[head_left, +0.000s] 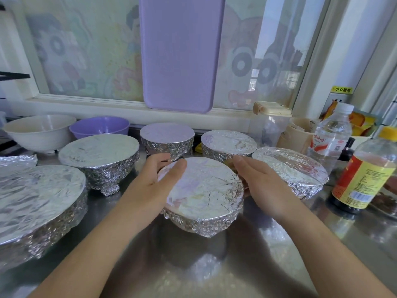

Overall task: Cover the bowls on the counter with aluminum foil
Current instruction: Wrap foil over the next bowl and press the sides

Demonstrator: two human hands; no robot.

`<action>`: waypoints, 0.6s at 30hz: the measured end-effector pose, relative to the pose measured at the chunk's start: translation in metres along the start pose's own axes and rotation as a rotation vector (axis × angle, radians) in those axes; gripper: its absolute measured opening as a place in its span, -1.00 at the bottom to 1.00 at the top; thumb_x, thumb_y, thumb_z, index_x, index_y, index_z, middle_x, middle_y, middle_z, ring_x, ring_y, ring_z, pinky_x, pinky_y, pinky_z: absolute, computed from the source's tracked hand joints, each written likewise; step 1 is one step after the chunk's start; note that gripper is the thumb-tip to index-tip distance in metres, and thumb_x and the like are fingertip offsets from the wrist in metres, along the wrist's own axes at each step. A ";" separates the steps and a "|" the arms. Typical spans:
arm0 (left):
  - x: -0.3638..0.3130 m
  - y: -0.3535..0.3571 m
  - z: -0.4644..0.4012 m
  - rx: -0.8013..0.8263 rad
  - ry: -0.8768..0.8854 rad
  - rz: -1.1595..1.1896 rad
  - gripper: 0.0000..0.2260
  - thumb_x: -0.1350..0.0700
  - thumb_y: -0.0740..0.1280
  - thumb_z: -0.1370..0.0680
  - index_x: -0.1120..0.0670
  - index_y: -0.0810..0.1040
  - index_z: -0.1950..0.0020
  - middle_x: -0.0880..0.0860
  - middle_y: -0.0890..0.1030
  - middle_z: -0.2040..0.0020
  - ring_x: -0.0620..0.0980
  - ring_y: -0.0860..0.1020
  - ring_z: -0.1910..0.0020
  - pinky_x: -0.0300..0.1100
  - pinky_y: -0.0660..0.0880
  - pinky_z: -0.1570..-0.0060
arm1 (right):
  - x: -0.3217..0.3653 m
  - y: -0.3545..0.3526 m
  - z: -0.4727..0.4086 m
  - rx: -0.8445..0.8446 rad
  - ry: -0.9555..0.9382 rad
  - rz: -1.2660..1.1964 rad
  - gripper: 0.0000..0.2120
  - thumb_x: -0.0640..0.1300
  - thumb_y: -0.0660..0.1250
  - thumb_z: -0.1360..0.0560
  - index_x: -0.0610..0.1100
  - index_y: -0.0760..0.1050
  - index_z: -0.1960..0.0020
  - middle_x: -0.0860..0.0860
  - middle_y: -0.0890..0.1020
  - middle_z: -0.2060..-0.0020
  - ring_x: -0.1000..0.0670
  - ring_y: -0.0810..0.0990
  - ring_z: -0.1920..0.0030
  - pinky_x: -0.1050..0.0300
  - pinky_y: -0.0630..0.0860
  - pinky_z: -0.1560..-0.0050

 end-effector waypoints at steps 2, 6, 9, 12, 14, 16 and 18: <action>0.003 -0.002 -0.001 -0.066 -0.016 0.043 -0.53 -0.43 0.36 -0.48 -0.23 0.56 -0.28 -0.43 0.62 -0.11 -0.43 0.53 -0.18 -0.21 0.42 -0.29 | 0.003 -0.003 0.001 -0.065 -0.022 0.021 -0.41 0.37 0.18 -0.60 -0.16 0.61 -0.09 -0.08 0.72 0.02 -0.18 0.66 -0.09 -0.17 0.53 -0.24; 0.006 -0.002 -0.002 -0.104 -0.024 0.125 -0.88 -0.06 0.33 -0.68 -0.19 0.65 -0.15 -0.35 0.68 0.03 -0.39 0.61 0.06 -0.21 0.53 -0.19 | -0.003 0.013 -0.003 -0.014 0.030 -0.251 -0.77 0.11 0.28 -0.69 0.14 0.68 -0.21 0.17 0.71 -0.21 0.10 0.61 -0.32 -0.05 0.42 -0.48; 0.009 -0.005 -0.001 -0.152 -0.021 0.127 -0.82 -0.02 0.28 -0.72 -0.19 0.65 -0.24 -0.28 0.70 -0.06 -0.15 0.67 -0.07 -0.01 0.54 -0.33 | -0.010 0.026 -0.004 0.013 0.077 -0.425 -0.71 0.03 0.30 -0.69 0.05 0.62 -0.38 0.18 0.67 -0.30 0.17 0.59 -0.36 0.01 0.40 -0.49; 0.000 -0.008 0.001 -0.192 0.043 0.171 -0.76 0.10 0.26 -0.73 -0.09 0.61 -0.34 -0.25 0.70 -0.17 -0.12 0.67 -0.15 -0.08 0.60 -0.22 | -0.011 0.029 -0.004 0.010 0.076 -0.463 -0.74 -0.02 0.28 -0.70 0.04 0.69 -0.27 0.11 0.71 -0.25 0.09 0.63 -0.34 -0.04 0.43 -0.46; -0.001 -0.002 0.001 -0.147 0.031 0.280 -0.74 0.17 0.31 -0.70 -0.05 0.60 -0.35 -0.20 0.70 -0.22 -0.19 0.64 -0.23 -0.26 0.60 -0.11 | -0.013 0.030 -0.004 0.015 0.096 -0.441 -0.70 0.09 0.31 -0.63 0.08 0.71 -0.26 0.10 0.69 -0.28 0.05 0.60 -0.38 -0.13 0.38 -0.53; 0.001 0.005 0.001 -0.105 0.020 0.306 -0.74 0.12 0.41 -0.64 -0.11 0.61 -0.30 -0.21 0.69 -0.23 -0.20 0.61 -0.29 -0.25 0.55 -0.21 | -0.018 0.029 -0.006 0.007 0.129 -0.450 -0.74 0.07 0.32 -0.65 0.06 0.73 -0.21 0.09 0.72 -0.24 0.04 0.65 -0.32 -0.11 0.43 -0.51; 0.008 0.009 0.001 -0.101 -0.003 0.272 -0.73 -0.03 0.39 -0.57 -0.20 0.62 -0.26 -0.25 0.67 -0.22 -0.22 0.62 -0.23 -0.04 0.51 -0.36 | -0.018 0.029 -0.006 0.004 0.146 -0.455 -0.73 -0.04 0.26 -0.72 0.04 0.75 -0.15 0.05 0.75 -0.16 0.01 0.70 -0.24 -0.10 0.49 -0.44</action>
Point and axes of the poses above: each hand's wrist, its own z-axis away from the middle knuckle, its own y-axis out of the palm, x = y × z, the point moved 10 cm from there along -z, towards the middle knuckle
